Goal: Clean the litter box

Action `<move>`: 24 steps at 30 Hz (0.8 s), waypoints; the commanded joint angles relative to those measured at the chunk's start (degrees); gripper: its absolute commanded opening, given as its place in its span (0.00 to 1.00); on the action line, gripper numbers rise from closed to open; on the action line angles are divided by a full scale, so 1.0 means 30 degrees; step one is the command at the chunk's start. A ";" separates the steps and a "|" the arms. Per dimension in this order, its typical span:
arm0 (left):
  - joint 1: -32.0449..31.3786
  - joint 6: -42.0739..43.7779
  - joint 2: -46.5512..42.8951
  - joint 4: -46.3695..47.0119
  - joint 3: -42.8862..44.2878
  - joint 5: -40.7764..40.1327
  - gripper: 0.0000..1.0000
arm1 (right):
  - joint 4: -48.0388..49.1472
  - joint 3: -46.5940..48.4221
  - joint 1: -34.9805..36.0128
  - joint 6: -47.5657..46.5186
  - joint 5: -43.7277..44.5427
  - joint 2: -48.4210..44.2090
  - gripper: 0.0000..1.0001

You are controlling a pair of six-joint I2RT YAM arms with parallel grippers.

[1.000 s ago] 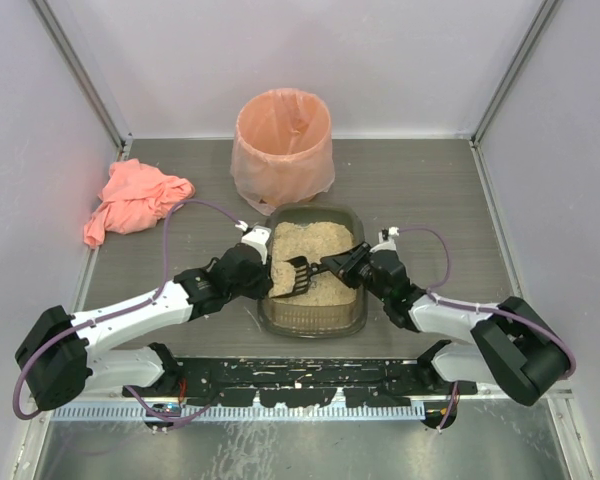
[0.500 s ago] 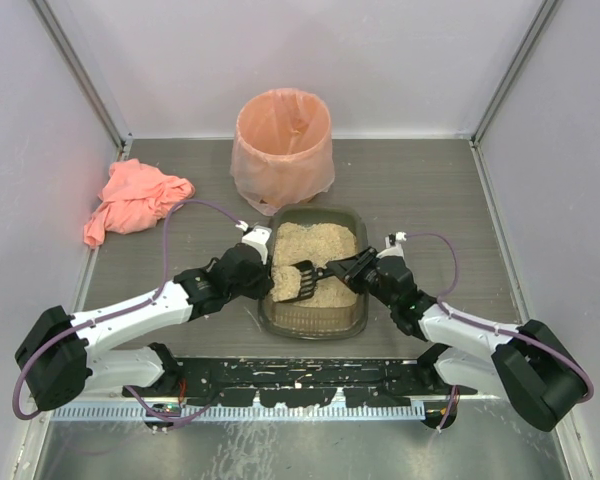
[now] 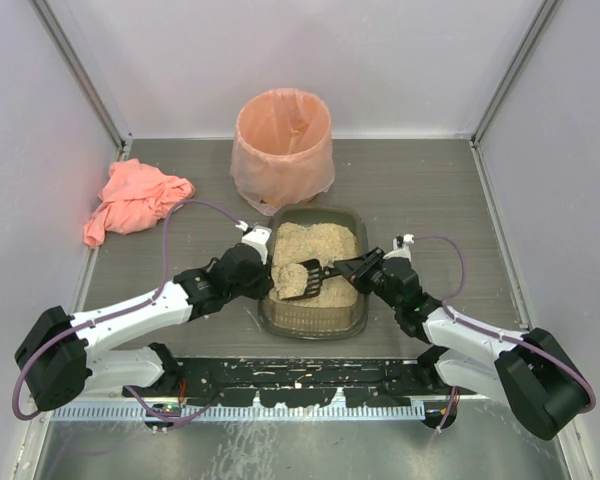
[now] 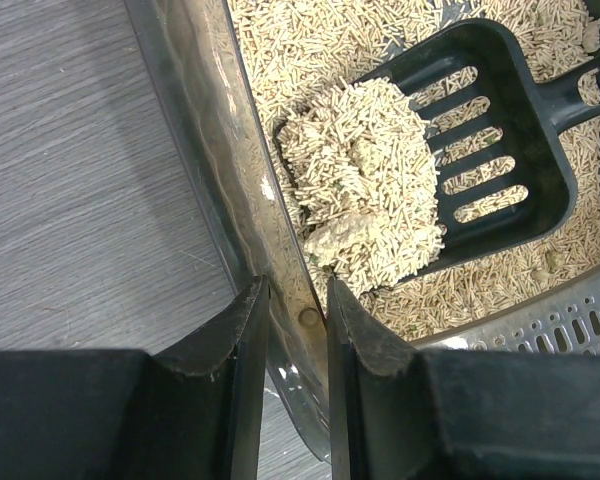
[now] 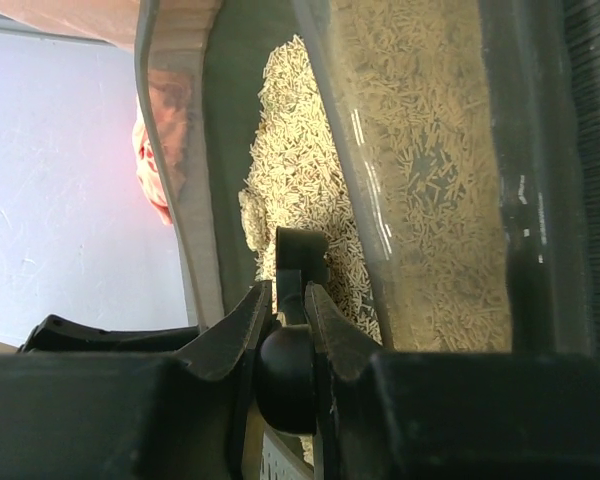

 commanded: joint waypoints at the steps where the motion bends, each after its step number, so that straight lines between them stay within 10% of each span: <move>1: -0.0222 0.0243 -0.0800 0.0336 -0.0006 0.0812 0.19 | 0.1523 0.0016 -0.0221 0.0471 0.0094 -0.0865 0.00; 24: -0.0222 0.0243 -0.2600 -0.0579 0.0533 0.0221 0.30 | -0.1811 0.1286 -0.0670 -0.2211 0.0914 -0.2853 0.01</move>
